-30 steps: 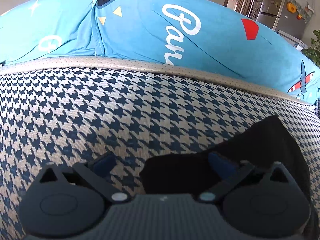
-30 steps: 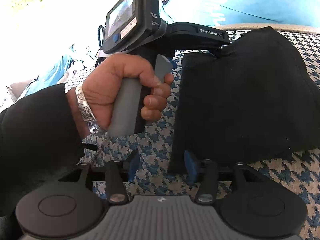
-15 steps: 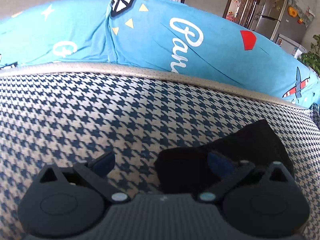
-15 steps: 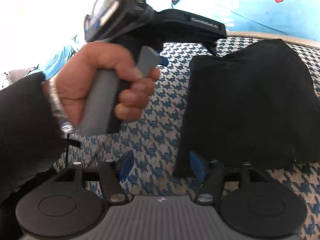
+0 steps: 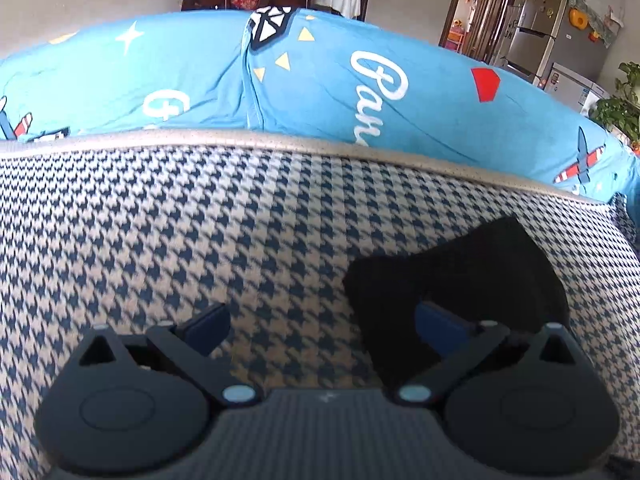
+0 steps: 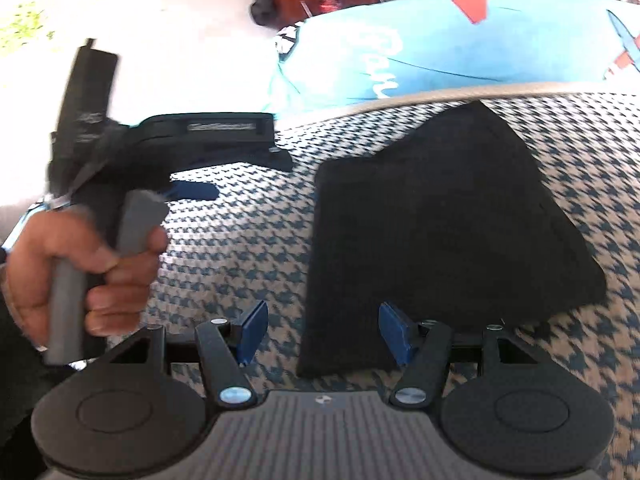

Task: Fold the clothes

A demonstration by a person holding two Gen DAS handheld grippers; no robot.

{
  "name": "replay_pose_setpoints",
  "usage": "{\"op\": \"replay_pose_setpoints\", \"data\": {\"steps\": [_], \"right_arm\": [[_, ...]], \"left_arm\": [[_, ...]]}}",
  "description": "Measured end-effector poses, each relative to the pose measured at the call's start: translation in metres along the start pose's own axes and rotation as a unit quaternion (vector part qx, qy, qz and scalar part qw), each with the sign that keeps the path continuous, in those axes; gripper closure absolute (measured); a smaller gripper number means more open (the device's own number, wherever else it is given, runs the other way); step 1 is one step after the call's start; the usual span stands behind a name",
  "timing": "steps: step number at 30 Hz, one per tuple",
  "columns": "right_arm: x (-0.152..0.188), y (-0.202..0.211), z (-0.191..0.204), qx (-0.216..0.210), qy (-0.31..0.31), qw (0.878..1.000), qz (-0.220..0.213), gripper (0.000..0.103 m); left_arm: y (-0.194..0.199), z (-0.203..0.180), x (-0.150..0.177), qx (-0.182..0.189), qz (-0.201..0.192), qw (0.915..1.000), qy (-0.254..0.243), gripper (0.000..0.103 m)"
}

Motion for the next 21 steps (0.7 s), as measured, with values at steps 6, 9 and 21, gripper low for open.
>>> {"op": "replay_pose_setpoints", "data": {"steps": [6,9,21], "right_arm": [[0.010,-0.002,0.002,0.031,0.015,0.999,-0.003,0.041],[0.015,0.007,-0.005,0.038,0.016,0.999,0.004,0.040],[0.023,-0.006,-0.001,0.051,0.033,0.998,-0.003,0.034]], "left_arm": [[0.011,-0.005,0.022,0.000,0.011,0.9999,-0.007,0.000],[0.013,-0.008,0.032,-0.002,0.020,0.9998,-0.005,0.000],[0.024,-0.005,0.065,-0.013,0.045,0.9988,0.012,0.000]]}}
Point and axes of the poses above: each gripper's, at about its wrist camera, not at the fingertips, and y roughly against the way its jaws point, z to its left, x to its underside, the point moved 5 cm from there along -y, roughly the way its jaws point, and after that the axes turned 15 degrees about -y, right-handed, at the moved point
